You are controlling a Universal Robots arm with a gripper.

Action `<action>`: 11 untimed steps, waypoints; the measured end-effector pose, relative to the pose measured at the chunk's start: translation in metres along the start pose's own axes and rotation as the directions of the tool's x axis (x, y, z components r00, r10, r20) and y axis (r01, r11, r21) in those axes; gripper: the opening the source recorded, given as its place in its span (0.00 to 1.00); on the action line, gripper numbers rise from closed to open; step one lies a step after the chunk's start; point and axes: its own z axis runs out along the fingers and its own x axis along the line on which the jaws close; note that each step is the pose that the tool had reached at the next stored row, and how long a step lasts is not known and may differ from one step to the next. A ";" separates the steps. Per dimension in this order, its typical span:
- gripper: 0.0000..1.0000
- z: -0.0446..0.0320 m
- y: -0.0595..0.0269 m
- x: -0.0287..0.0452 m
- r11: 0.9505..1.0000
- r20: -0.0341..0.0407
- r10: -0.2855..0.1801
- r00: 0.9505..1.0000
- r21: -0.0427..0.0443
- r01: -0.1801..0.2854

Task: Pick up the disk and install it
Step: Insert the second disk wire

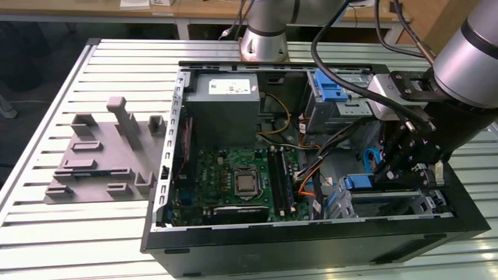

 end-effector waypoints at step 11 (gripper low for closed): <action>0.24 -0.0098 0.0001 -0.0002 1.000 0.001 0.000 1.000 0.000 0.000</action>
